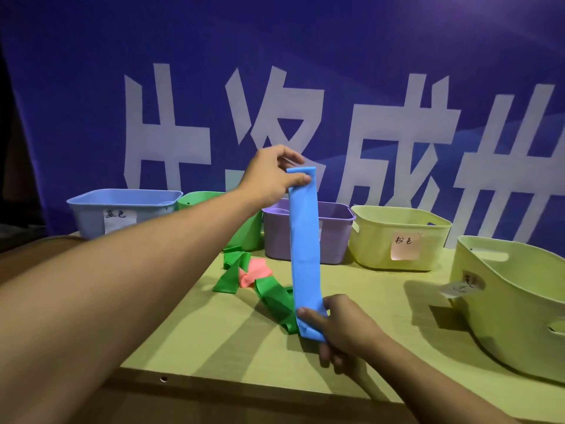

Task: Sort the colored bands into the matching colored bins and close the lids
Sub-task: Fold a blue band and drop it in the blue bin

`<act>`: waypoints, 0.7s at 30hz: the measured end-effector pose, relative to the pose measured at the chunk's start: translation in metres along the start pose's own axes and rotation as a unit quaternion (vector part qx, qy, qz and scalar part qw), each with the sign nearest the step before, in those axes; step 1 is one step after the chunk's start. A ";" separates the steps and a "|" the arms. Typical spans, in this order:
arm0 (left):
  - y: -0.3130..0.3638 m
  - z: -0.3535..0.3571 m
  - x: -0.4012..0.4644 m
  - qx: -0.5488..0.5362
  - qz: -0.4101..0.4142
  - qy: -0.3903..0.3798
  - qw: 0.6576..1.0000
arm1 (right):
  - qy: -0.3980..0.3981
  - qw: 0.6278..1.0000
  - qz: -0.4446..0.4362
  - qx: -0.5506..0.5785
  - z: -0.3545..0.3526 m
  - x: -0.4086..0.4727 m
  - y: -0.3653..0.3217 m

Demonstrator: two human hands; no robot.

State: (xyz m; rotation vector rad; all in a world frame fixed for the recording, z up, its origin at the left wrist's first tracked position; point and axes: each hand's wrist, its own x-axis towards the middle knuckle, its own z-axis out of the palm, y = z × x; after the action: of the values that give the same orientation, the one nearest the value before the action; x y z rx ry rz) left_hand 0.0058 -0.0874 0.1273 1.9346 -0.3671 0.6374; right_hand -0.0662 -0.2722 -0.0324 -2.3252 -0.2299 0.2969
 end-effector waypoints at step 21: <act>-0.043 0.042 -0.025 -0.145 -0.009 -0.020 0.989 | 0.062 0.998 -0.021 0.008 -0.077 0.029 -0.014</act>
State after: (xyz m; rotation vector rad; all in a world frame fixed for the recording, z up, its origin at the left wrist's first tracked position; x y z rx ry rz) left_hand 0.0186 -0.1076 0.0667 1.6719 -0.4413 0.5035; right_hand -0.0175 -0.3072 0.0261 -2.3099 -0.2145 0.1333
